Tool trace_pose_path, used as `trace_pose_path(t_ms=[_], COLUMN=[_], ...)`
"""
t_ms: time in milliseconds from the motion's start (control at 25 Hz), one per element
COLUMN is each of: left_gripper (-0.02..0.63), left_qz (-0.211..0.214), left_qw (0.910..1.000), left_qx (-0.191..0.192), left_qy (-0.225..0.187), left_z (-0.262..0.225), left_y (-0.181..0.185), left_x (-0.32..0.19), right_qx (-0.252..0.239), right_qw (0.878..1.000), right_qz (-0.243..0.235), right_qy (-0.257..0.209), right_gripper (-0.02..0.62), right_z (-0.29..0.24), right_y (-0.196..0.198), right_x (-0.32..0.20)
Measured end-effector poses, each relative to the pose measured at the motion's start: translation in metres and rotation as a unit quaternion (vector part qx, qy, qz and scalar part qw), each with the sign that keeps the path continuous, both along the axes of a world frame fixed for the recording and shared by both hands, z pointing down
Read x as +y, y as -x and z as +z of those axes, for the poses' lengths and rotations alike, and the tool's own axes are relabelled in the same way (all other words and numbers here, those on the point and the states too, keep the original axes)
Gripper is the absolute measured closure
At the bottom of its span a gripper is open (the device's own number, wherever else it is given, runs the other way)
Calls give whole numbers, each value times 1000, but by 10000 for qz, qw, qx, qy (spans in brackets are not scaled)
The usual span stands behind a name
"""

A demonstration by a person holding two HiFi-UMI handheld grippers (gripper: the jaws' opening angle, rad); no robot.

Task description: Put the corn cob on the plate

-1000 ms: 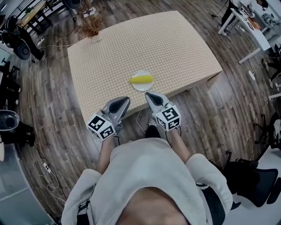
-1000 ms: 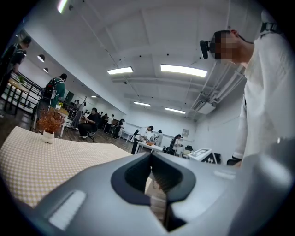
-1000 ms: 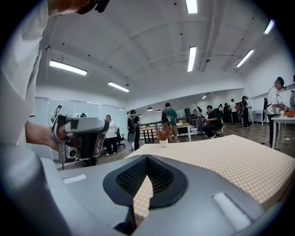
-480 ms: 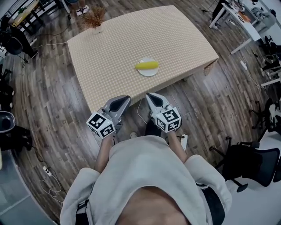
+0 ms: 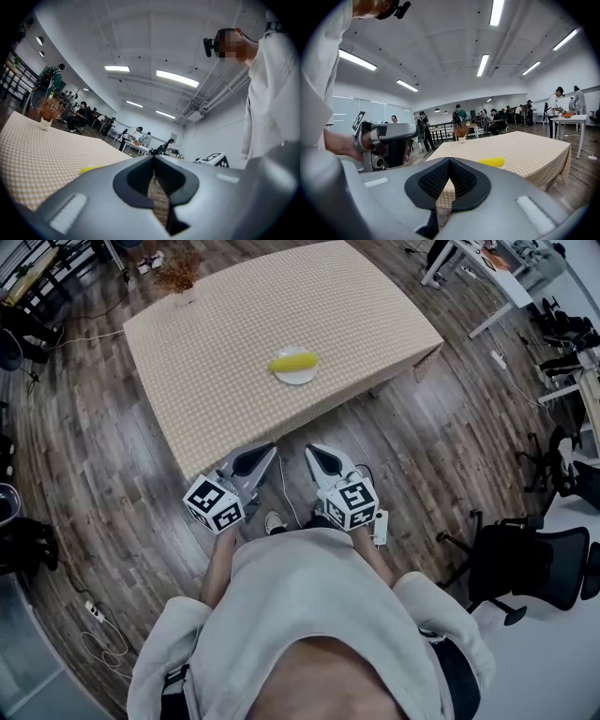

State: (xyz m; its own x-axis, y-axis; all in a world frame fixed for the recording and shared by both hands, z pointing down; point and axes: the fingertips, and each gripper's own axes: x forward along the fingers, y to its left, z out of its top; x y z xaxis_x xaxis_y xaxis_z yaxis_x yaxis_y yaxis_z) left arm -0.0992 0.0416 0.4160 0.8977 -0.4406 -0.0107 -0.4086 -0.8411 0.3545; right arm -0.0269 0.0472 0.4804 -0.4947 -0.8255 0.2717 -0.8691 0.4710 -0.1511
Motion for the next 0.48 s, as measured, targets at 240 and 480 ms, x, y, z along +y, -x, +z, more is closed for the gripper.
trace_pose_path(t_ms=[240,480], left_gripper=[597,597], left_qz=[-215,-421], left_qw=[9998,9991], left_qx=[-8,-68], left_qy=[23,26], left_z=[-2,-7], left_y=[-22,-45], left_x=[20,39], right_qx=[78,97], right_qw=[9996,9988], right_qz=[-169,-360], right_qy=[-197,-318], right_gripper=[597,598], right_z=[-20,-28], right_y=[-23,-42], right_x=[11,19])
